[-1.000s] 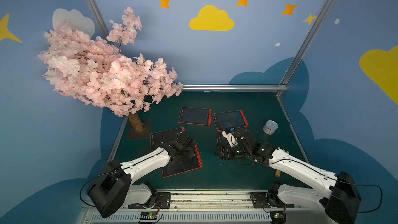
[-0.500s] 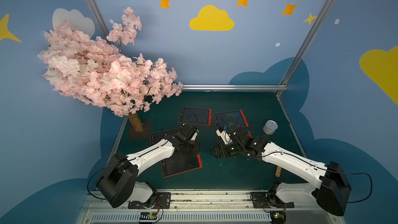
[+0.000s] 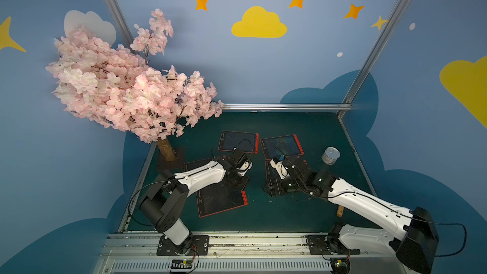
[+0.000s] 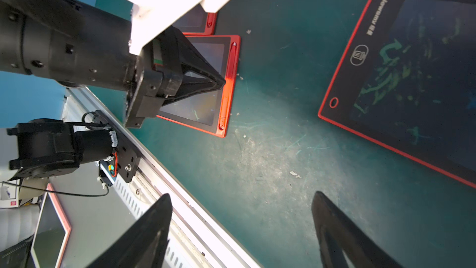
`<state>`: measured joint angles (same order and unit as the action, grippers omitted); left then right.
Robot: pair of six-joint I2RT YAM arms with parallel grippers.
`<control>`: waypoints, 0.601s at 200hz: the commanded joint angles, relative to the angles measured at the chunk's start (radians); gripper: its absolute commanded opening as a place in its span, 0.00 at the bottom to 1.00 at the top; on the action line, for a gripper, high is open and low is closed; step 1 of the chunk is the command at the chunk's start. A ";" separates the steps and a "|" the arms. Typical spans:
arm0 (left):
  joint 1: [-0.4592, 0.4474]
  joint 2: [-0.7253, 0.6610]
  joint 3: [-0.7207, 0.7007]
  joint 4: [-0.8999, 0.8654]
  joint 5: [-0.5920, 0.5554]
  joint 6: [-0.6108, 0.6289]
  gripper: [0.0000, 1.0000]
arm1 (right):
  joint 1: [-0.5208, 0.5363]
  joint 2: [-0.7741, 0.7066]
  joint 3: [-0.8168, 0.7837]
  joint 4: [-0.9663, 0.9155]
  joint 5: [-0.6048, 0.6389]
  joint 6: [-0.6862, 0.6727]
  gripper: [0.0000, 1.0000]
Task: Place the stylus back onto the writing tablet
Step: Place the stylus on the writing tablet.
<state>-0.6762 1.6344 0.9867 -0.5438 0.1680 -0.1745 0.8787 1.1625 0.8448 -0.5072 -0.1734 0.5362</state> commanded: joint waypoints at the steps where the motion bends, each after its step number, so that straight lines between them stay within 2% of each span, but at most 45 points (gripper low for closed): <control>1: -0.013 0.032 0.036 -0.071 -0.020 0.084 0.03 | -0.004 -0.025 -0.013 -0.028 0.028 -0.003 0.86; 52: -0.037 0.103 0.084 -0.110 -0.089 0.121 0.03 | -0.004 -0.060 -0.035 -0.031 0.031 -0.002 0.86; 120: -0.042 0.131 0.105 -0.127 -0.153 0.129 0.03 | -0.005 -0.082 -0.055 -0.020 0.046 -0.002 0.86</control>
<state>-0.7155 1.7428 1.0740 -0.6392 0.0414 -0.0628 0.8787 1.0992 0.8009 -0.5224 -0.1455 0.5377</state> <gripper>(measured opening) 0.048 0.859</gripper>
